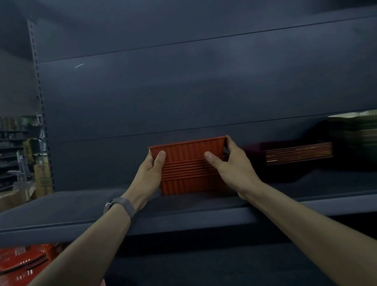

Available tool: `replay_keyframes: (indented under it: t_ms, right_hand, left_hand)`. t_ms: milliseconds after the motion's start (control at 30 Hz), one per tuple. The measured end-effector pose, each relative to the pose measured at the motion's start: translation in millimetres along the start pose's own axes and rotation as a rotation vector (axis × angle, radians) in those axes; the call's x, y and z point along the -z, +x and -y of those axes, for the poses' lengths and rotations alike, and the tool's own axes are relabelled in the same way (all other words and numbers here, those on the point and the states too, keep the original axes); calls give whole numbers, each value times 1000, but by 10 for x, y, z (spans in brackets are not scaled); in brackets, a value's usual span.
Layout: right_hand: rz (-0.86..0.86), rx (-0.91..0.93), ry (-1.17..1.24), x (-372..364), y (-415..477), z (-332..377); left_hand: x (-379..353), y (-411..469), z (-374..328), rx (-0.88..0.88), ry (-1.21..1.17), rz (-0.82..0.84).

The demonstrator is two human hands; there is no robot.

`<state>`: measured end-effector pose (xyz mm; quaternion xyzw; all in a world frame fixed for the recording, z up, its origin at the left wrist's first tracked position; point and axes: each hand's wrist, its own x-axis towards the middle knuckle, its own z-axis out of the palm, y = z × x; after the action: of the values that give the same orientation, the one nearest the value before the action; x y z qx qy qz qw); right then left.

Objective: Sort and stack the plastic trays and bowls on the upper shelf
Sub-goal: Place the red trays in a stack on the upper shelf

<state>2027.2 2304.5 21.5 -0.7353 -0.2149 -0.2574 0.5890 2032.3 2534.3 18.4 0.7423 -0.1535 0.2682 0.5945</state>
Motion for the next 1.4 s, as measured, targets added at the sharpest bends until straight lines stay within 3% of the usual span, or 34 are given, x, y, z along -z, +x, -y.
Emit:
replay_keyframes:
  t_ms: [633,767,1033,1400]
  right_hand:
    - [-1,-156,69,0,2,-64]
    - [33,-153,14,61,-4,-91]
    - [49,-109,-14,-2,25,-100]
    - [-32,-121,-148,21,-84,44]
  left_hand:
    - [-18,-59,-56,224,-280,-14]
    - [-50,-113,-109,193,-261,-10]
    - [23,-176,-158,155,-173,-188]
    - [86,-229,-211,216,-152,-195]
